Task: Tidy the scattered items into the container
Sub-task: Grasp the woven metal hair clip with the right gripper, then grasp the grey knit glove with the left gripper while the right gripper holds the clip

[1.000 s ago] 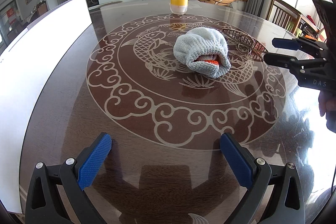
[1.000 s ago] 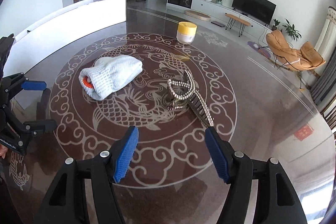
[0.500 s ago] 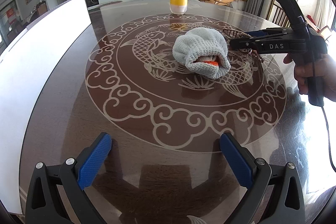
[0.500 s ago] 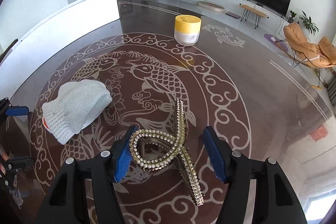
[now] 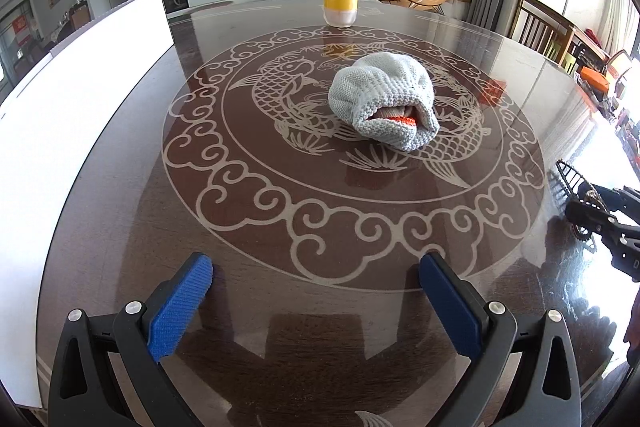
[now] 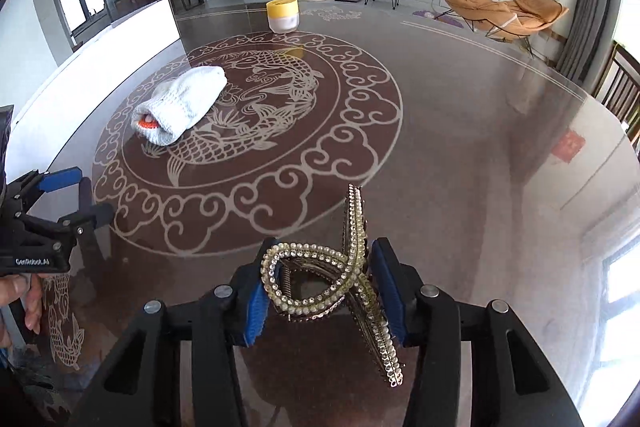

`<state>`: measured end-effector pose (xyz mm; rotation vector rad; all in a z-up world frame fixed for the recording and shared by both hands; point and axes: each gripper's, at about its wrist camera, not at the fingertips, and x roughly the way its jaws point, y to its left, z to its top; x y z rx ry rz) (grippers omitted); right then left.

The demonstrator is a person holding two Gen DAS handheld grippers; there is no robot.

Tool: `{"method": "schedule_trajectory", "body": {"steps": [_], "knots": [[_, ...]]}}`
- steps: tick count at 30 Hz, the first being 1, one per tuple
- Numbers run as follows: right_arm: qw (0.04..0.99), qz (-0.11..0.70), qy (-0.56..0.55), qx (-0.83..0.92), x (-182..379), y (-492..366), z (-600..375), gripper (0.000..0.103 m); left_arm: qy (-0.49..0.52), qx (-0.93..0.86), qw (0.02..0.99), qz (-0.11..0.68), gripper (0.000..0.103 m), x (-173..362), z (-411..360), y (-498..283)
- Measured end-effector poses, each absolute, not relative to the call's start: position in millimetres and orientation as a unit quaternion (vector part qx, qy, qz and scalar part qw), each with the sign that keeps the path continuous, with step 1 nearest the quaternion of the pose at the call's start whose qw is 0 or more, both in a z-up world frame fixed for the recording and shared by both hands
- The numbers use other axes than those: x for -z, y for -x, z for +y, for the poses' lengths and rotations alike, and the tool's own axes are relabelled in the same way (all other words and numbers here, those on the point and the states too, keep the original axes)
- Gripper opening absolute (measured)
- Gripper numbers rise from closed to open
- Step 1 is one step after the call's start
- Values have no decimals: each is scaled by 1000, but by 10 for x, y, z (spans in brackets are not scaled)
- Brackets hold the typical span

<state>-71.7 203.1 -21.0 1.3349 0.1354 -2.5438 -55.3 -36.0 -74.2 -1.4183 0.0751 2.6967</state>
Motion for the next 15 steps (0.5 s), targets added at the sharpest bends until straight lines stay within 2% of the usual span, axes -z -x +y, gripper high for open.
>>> {"method": "schedule_trajectory", "body": {"steps": [4,7,10,15], "knots": [[115,38,-454,883,207,407,2066,49,500,-862,80,17,103,671,-324,761],[110,50,-451,884,200,396,2018,51,474,-874,107,2,103,343,-259,946],[109,55,-446,887,211,387,1994,51,467,-877,105,33,103,152,-106,1229],[110,55,-443,888,205,387,1999,51,500,-855,97,93,103,379,166,1754]]}}
